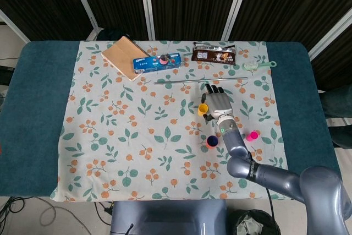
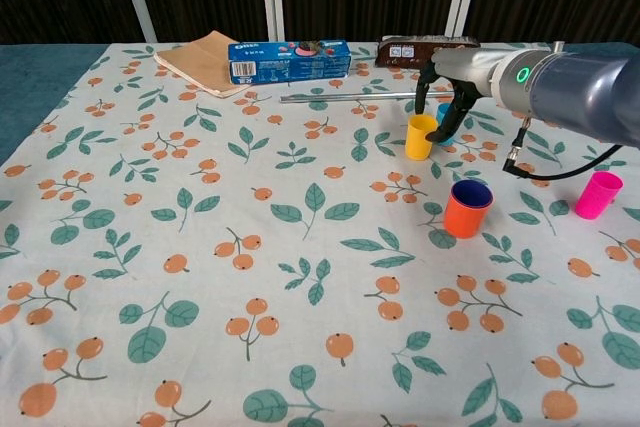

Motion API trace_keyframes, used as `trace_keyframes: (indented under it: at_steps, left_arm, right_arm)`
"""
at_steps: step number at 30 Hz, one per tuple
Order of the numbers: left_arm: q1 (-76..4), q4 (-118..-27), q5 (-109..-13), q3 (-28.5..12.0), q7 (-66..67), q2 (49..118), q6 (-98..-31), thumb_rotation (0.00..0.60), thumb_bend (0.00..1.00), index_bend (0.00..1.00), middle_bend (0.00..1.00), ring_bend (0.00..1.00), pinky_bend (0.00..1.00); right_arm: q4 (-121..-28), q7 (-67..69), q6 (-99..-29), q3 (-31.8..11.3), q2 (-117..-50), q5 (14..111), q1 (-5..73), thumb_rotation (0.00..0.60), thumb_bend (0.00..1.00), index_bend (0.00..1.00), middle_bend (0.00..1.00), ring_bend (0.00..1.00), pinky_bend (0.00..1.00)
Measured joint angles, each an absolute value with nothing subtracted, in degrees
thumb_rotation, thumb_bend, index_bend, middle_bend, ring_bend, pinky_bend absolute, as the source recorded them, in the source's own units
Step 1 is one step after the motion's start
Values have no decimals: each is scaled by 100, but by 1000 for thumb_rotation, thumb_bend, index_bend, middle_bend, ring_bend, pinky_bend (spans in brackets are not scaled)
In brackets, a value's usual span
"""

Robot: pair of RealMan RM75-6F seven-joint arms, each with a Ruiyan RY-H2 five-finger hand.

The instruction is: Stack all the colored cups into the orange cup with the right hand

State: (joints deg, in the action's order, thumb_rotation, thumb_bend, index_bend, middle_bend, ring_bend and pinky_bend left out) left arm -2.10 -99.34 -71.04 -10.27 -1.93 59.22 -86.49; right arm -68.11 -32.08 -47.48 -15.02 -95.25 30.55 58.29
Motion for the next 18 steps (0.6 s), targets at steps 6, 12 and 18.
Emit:
trace_keyframes:
  at_steps: [6, 12, 18]
  left_arm:
    - [-213, -9929, -7098, -1032, -190, 5926, -8649, 600, 392, 147, 32, 10, 118]
    - [-215, -9928, -7100, -1027, -188, 5927, -8640, 600, 393, 148, 32, 10, 118]
    - [-213, -9932, -7090, -1031, -200, 5921, -8636, 600, 393, 148, 32, 10, 118]
  right_arm:
    - [-6642, -3144, -4682, -1501, -9613, 3094, 5840, 600, 364, 443, 0, 47, 121]
    - [-6551, -3057, -4668, -1518, -9676, 3171, 5837, 600, 364, 481, 0, 57, 137]
    - [-6570, -2956, -4702, -1558, -9673, 3256, 5807, 600, 364, 487, 0, 58, 137]
